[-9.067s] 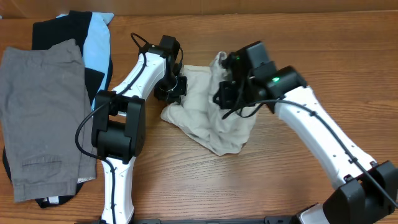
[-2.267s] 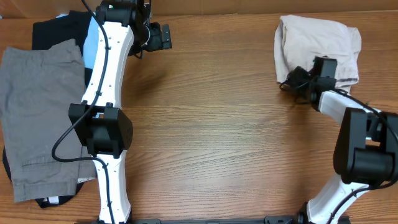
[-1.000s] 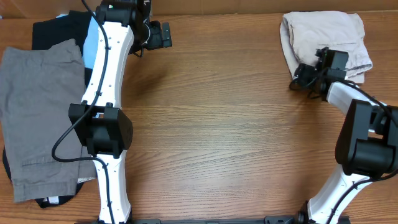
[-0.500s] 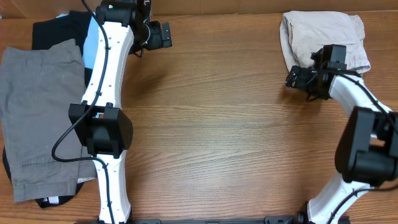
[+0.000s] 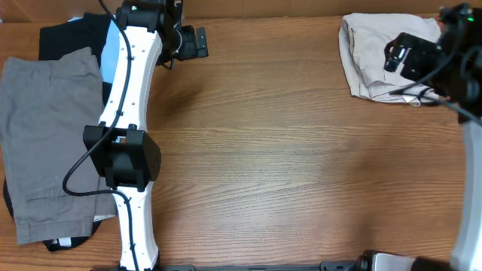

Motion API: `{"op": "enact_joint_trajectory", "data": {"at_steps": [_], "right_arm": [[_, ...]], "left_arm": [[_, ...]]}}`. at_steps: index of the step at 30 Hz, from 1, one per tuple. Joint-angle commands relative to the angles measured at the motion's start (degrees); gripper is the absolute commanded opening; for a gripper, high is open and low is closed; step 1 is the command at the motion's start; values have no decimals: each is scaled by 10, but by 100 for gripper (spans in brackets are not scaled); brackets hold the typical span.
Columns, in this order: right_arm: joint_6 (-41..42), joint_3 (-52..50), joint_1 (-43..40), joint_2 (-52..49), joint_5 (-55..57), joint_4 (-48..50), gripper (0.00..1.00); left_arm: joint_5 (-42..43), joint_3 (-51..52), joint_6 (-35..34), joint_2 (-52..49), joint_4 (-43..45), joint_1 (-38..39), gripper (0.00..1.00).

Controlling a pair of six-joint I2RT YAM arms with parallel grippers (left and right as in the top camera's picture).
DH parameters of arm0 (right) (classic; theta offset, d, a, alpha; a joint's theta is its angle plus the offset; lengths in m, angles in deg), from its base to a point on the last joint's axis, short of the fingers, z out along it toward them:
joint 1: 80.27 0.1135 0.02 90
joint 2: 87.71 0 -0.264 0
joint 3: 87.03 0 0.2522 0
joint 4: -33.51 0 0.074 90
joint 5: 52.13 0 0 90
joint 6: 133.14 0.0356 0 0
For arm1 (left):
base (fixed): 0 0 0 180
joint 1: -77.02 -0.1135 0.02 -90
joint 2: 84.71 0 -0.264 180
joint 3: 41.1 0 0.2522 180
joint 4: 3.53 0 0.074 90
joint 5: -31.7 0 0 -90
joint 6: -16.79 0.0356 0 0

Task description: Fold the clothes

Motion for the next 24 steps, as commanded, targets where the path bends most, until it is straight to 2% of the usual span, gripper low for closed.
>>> {"op": "enact_joint_trajectory", "data": {"at_steps": [1, 12, 24], "right_arm": [[13, 10, 3, 40, -24, -15, 100], [13, 10, 3, 75, -92, -137, 100], [14, 9, 3, 75, -103, -140, 100]], "left_arm": [[-5, -12, 12, 1, 0, 2, 100], [-5, -12, 12, 1, 0, 2, 100], [-5, -12, 12, 1, 0, 2, 100]]}}
